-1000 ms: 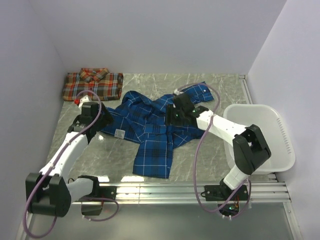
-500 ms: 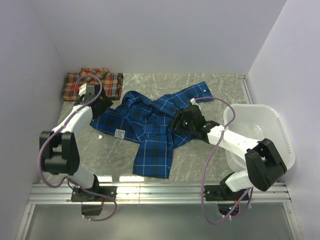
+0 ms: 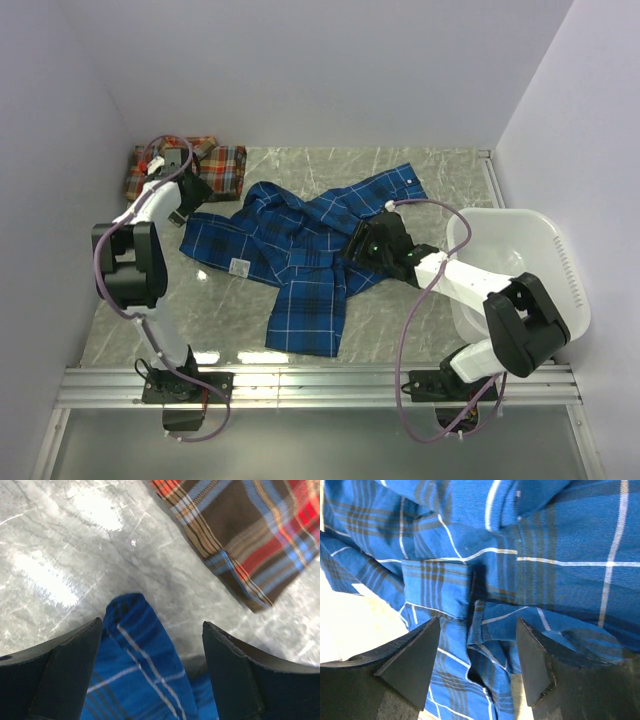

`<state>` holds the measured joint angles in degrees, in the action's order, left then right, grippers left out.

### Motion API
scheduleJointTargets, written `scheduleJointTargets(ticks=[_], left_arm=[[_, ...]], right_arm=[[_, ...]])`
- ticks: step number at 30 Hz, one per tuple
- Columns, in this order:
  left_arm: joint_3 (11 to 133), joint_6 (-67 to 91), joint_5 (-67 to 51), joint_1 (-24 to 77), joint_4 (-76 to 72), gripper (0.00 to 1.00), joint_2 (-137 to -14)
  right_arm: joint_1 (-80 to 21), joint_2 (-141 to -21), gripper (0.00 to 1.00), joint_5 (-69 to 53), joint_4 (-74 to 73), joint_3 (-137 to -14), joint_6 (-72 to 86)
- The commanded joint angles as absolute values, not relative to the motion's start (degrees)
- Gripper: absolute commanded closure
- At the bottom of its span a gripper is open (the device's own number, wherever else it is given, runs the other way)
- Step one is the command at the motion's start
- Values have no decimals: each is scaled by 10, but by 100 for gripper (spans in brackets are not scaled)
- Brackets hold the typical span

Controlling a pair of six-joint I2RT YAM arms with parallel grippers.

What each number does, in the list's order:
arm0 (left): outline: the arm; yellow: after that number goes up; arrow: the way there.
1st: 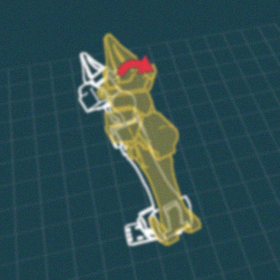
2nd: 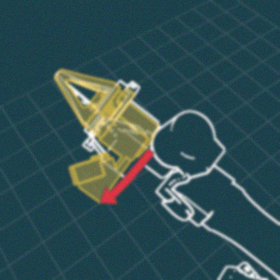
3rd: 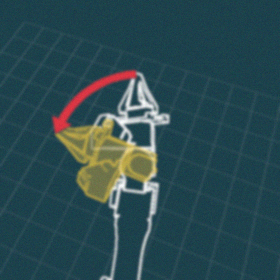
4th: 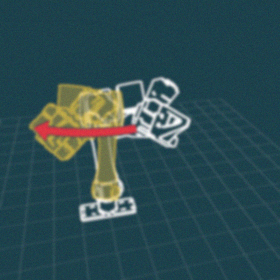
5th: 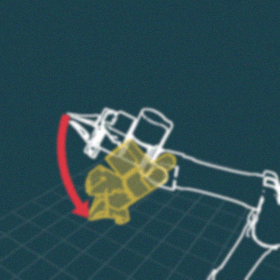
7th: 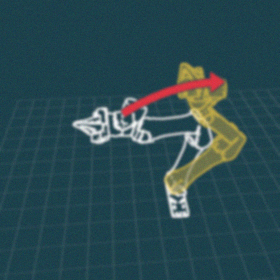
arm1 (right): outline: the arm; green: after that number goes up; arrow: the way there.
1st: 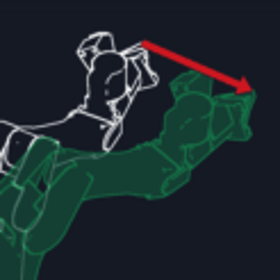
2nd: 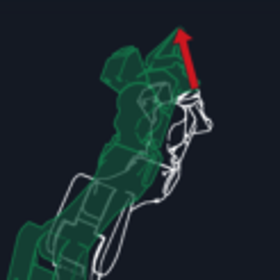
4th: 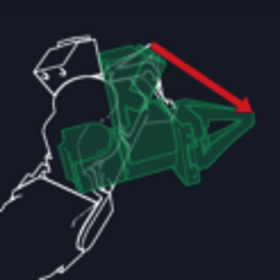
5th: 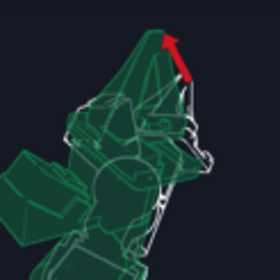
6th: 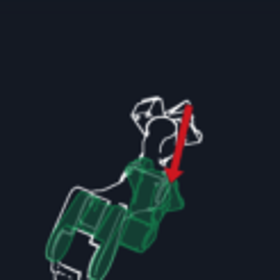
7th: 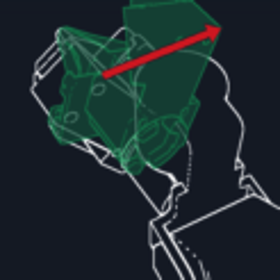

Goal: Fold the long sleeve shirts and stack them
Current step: Flatten the shirt out

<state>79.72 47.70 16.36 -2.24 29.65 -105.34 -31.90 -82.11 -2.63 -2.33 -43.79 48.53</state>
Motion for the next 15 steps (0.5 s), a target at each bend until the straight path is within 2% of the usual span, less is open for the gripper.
scheduleJointTargets(ticks=[1, 9, 15], left_arm=[[850, 473, 159, -26, 337, 14, -1083], [889, 468, 156, -30, 376, 17, -1144], [868, 473, 155, -30, 371, 29, -1143]], right_arm=[[-315, -828, 31, -18, -1, -432, 479], [-313, -846, 31, -18, 17, -431, 471], [-311, -848, 31, -16, 17, -431, 465]])
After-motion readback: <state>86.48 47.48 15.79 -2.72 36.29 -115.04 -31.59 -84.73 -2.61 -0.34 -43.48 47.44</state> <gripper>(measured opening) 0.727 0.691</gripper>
